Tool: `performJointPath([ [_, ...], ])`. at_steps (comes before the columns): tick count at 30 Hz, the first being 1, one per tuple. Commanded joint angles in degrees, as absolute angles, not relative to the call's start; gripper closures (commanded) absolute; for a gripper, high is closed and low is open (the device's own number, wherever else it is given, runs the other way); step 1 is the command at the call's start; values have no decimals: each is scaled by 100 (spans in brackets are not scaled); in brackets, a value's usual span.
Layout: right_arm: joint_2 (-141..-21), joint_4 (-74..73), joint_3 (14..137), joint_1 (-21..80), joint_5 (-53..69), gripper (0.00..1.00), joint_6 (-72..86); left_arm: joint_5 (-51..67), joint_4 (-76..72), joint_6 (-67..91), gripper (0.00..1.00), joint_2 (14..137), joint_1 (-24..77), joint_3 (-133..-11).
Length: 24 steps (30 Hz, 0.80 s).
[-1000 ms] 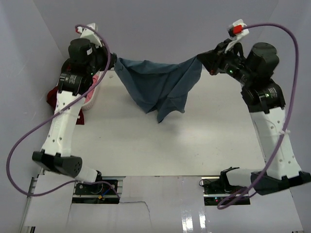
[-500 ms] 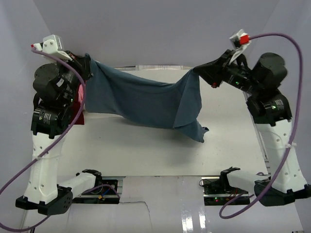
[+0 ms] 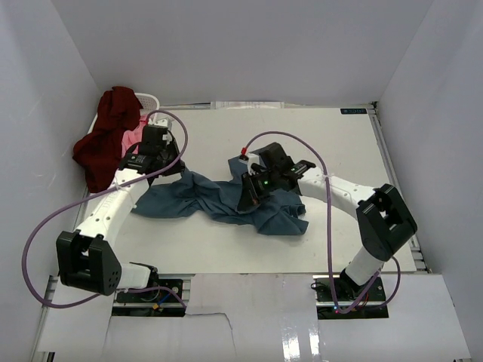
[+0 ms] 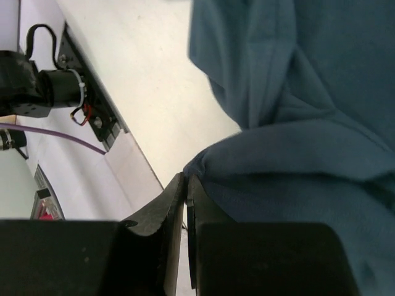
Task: Fold and stack the t-shirts
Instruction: Flatten out the tshirt
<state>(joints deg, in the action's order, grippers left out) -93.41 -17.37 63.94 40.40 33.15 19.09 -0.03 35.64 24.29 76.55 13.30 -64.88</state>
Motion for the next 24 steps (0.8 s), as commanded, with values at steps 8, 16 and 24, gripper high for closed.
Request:
performJointPath([
  [8, -9615, -1063, 6926, 4219, 3727, 82, 1609, -431, 3428, 2443, 100, 7585, 1336, -6777],
  [16, -8580, -1195, 6013, 4131, 1909, 24, 1327, -457, 3314, 2426, 100, 7673, 1327, -6531],
  [24, -6884, -537, 4132, 4131, 677, 23, 1266, -361, 3190, 2408, 100, 7761, 1336, -6372],
])
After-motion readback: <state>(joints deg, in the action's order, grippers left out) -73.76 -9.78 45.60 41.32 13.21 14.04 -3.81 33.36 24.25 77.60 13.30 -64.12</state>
